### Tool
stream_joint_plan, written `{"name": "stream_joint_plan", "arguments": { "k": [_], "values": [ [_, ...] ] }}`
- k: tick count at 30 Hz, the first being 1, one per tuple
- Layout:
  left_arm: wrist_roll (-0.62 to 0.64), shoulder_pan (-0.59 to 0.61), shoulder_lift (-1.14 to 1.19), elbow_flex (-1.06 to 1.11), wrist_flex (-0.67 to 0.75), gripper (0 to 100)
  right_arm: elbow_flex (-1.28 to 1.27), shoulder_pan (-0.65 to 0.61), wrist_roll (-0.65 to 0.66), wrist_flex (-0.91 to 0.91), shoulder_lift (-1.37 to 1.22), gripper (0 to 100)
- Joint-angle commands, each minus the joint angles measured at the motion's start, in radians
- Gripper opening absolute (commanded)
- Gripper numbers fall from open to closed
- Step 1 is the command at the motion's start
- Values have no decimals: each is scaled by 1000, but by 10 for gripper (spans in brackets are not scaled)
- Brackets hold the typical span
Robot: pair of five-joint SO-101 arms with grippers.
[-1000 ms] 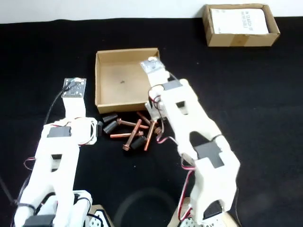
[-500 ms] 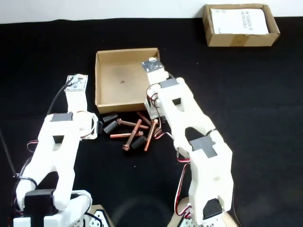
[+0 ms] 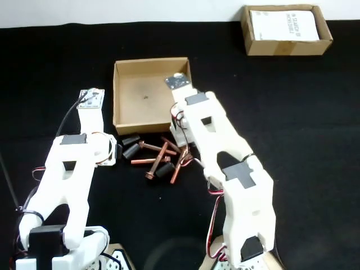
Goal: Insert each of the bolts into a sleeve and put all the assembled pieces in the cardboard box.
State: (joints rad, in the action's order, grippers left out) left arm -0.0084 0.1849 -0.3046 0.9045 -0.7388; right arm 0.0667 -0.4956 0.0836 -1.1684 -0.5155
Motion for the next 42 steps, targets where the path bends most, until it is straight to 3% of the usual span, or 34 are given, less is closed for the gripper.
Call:
{"name": "stream_joint_plan", "arguments": {
  "k": [1,6,10,13,22,28,30,35,38,42],
  "values": [
    [3,7,4,-42,-5,203,-7,-42,-6,-8,-4,173],
    [3,7,5,-42,-3,203,-10,-24,-6,27,-5,163],
    [2,7,7,-42,-3,203,-8,-5,-3,50,-5,0],
    [2,7,8,-42,-3,200,-2,28,-3,24,2,5],
    [2,5,10,-42,0,202,453,166,2,-435,272,7],
    [5,5,12,-41,-25,203,509,165,-6,-595,479,7],
    [14,1,7,-67,-126,203,429,171,-6,-595,565,7],
    [11,-53,4,-298,-534,203,61,217,-8,-572,858,7],
    [-5,-94,12,-496,-717,203,-194,329,0,-496,1041,7],
    [-69,-243,13,-696,-896,203,-542,527,21,-346,1270,7]
  ]
}}
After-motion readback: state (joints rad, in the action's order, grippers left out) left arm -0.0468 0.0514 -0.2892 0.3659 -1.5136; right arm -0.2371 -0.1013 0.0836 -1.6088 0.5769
